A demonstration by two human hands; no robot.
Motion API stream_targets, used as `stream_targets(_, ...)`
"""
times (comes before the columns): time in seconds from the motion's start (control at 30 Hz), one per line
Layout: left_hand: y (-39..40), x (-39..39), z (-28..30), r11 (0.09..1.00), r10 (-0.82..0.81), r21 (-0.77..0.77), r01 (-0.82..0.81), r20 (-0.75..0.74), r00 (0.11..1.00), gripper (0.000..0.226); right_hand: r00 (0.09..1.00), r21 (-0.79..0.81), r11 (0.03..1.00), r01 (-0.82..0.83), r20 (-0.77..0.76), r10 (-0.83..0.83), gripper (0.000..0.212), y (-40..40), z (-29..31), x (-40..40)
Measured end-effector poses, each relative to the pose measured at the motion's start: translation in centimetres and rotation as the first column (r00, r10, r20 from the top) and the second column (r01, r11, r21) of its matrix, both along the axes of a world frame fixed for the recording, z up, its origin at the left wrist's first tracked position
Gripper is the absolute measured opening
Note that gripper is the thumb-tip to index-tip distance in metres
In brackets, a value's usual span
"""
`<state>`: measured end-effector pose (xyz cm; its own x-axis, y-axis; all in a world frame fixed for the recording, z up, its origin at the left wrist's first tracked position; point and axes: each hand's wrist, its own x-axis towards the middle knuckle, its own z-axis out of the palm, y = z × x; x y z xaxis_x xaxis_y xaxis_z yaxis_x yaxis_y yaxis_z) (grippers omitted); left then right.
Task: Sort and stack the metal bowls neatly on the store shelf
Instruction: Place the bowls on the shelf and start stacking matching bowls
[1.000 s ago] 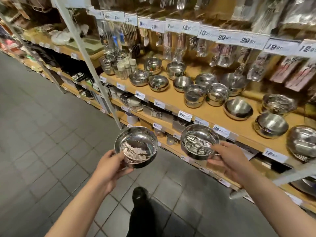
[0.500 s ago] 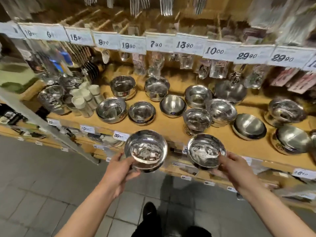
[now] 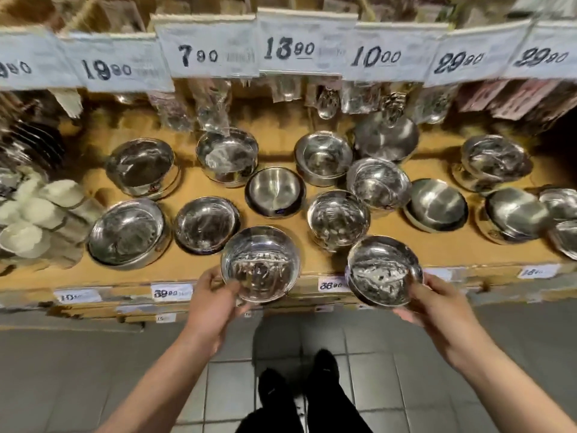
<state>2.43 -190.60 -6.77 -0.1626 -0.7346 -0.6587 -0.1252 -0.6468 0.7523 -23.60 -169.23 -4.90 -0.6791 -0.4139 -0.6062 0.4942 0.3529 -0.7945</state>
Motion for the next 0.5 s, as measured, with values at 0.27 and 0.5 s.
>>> stream_targets(0.27,-1.0,-2.2,-0.8,0.999,-0.046,0.009,0.046,-0.057,0.997,0.021,1.000,-0.028,1.000,0.009,0.012,-0.009,0.026,0.0,-0.9,0.7)
stream_targets(0.5,-1.3,-3.2,-1.3,1.000,0.018,0.023,-0.016,-0.072,0.997,0.014,1.000,-0.031,0.999,0.021,0.024,-0.020,0.025,0.2,-0.8,0.5)
